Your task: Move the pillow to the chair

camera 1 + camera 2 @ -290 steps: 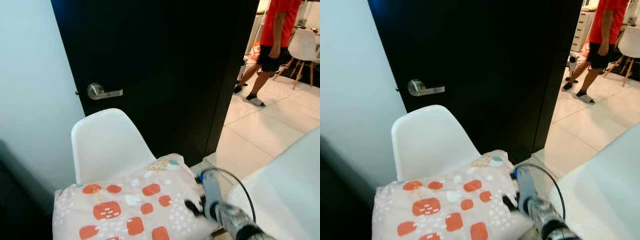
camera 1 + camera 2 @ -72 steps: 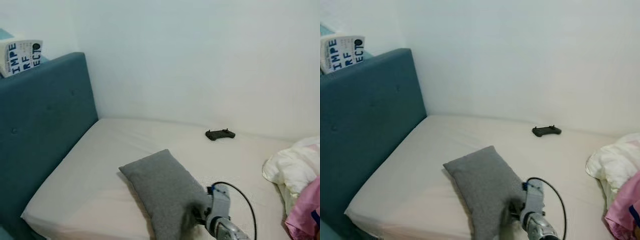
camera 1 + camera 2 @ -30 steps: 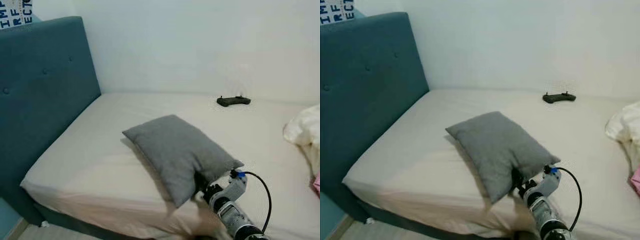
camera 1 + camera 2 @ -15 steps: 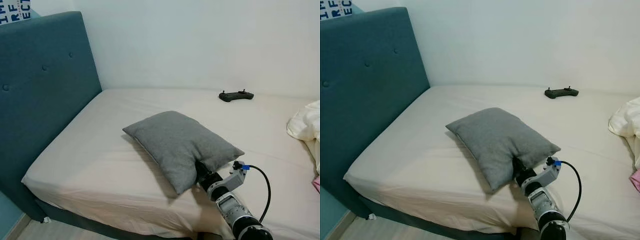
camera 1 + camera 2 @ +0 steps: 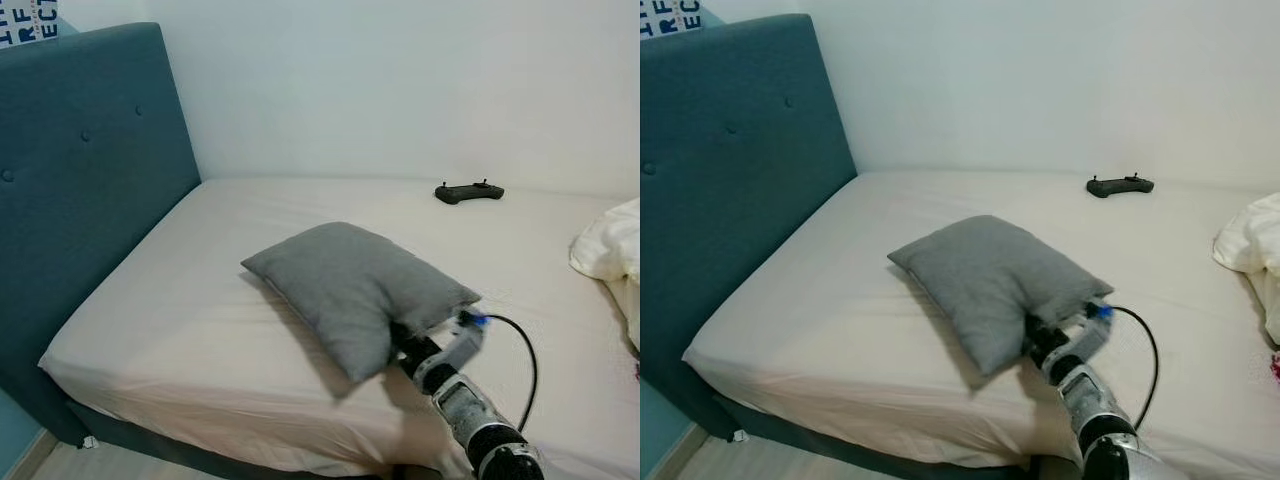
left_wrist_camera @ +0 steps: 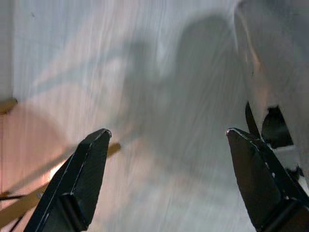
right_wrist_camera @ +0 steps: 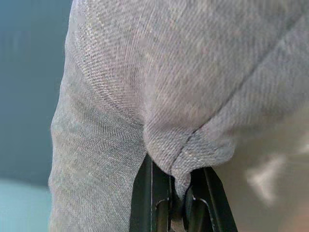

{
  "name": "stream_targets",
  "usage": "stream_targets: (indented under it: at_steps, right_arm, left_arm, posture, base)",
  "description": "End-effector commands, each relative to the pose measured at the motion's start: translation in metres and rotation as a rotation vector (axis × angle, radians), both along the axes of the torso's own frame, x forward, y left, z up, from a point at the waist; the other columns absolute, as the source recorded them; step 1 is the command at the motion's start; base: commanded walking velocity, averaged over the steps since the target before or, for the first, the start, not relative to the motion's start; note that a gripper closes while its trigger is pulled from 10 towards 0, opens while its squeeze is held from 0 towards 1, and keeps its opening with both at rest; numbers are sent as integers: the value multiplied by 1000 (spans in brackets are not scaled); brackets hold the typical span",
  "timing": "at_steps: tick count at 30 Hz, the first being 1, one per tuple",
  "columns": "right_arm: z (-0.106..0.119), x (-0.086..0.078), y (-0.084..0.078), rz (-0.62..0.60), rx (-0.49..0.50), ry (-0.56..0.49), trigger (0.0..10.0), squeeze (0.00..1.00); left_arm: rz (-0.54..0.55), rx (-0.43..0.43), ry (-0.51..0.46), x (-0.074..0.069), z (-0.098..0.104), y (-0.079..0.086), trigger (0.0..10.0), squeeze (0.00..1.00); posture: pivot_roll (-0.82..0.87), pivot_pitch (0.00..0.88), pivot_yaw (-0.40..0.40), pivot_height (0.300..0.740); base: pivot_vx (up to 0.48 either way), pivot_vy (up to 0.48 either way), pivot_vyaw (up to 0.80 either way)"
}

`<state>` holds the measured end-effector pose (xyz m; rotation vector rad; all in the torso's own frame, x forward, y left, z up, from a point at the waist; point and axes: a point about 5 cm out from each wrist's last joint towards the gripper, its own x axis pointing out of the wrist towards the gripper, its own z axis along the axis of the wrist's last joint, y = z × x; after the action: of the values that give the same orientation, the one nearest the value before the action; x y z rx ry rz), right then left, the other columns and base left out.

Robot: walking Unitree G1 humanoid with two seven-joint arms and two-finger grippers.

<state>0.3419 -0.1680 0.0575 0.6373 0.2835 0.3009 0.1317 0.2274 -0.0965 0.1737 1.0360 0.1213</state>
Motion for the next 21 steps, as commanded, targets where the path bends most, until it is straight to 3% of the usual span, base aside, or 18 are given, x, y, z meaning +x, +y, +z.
stream_targets:
  at_steps: [1,2,5,6,8,11,17,21]
  right_arm:
    - [-1,-2,13,68,-15,-19,0,0]
    - [-1,-2,13,68,-15,-19,0,0]
    - [3,-4,44,232,112,-87,0,0]
    - [3,-4,44,232,112,-87,0,0]
    - [9,-5,61,306,163,-133,0,0]
    - [11,-7,74,373,170,-156,0,0]
    - [8,-10,82,416,149,-149,0,0]
    - [-6,-22,90,465,126,-101,0,0]
  left_arm:
    - [1,1,16,-3,-1,0,10000,0]
    - [1,1,16,-3,-1,0,10000,0]
    - [16,-3,2,3,0,-1,10000,0]
    - [16,-3,2,3,0,-1,10000,0]
    - [16,-8,-3,7,1,-4,10000,0]
    - [11,-11,-3,10,1,-7,10000,0]
    - [21,-4,0,13,2,-8,10000,0]
    - [53,10,23,14,2,-4,10000,0]
  posture:
    - [34,45,28,496]
    - [34,45,28,496]
    - [19,20,22,506]
    - [19,20,22,506]
    - [15,14,23,515]
    - [3,4,25,525]
    - [-1,1,23,539]
    - [-12,0,21,554]
  base:
    - [0,0,0]
    - [0,0,0]
    - [0,0,0]
    - [0,0,0]
    - [0,0,0]
    - [0,0,0]
    - [0,0,0]
    - [-120,0,0]
